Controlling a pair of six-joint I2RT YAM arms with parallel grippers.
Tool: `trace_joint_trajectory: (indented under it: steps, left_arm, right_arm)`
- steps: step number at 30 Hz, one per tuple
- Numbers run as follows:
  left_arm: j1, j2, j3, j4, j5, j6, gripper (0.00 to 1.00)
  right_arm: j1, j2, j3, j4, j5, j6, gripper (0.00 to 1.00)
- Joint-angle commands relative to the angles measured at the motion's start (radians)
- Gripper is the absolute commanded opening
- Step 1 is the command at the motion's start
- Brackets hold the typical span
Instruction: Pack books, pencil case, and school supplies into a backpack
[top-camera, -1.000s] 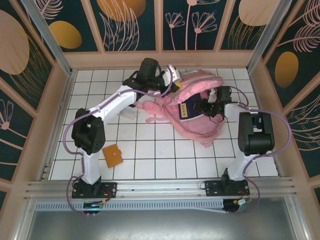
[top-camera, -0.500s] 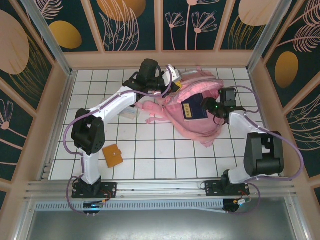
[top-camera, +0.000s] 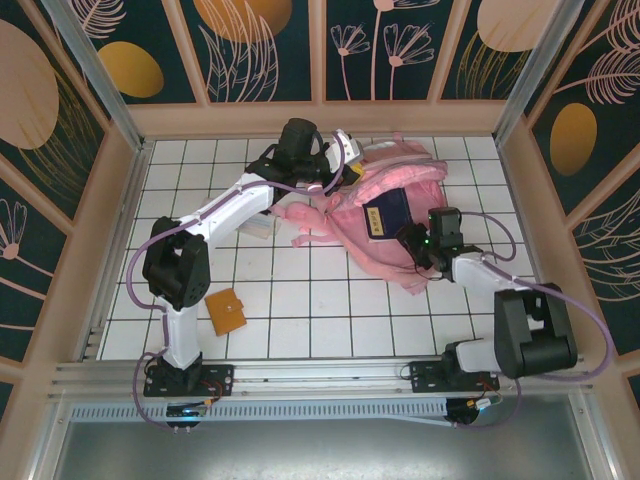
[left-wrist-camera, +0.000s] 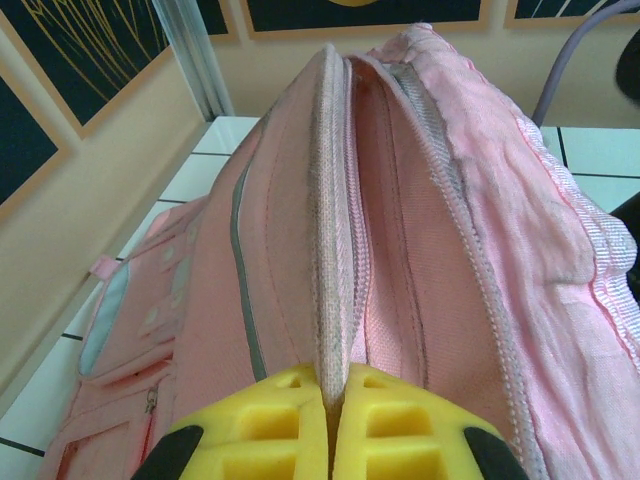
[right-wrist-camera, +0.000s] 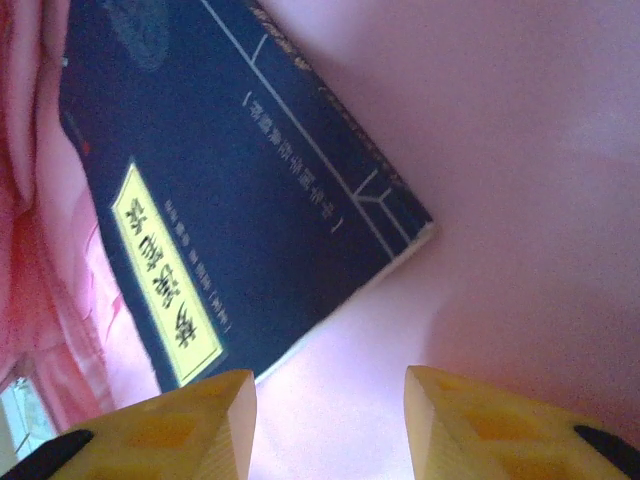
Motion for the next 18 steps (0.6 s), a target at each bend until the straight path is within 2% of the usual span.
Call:
trace_joint_trajectory:
  steps: [1, 4, 7, 12, 18]
  left_arm:
    - [-0.001, -0.051, 0.015, 0.080, 0.046, 0.014, 0.00]
    - [-0.001, -0.053, 0.012, 0.083, 0.058, 0.016, 0.00]
    - [-0.001, -0.058, -0.003, 0.102, 0.069, 0.023, 0.00]
    - [-0.002, -0.051, 0.002, 0.110, 0.080, 0.029, 0.00]
    - [-0.001, -0.062, -0.018, 0.112, 0.082, 0.030, 0.00]
  right_arm:
    - [-0.001, 0.056, 0.023, 0.109, 0.027, -0.021, 0.39]
    - [0.003, 0.080, 0.027, 0.182, 0.018, -0.089, 0.32]
    - [0.005, 0.101, 0.018, 0.281, -0.008, -0.159, 0.22]
    - [0.003, 0.136, 0.024, 0.405, -0.052, -0.245, 0.15]
    - [-0.002, 0.240, 0.078, 0.506, -0.094, -0.262, 0.13]
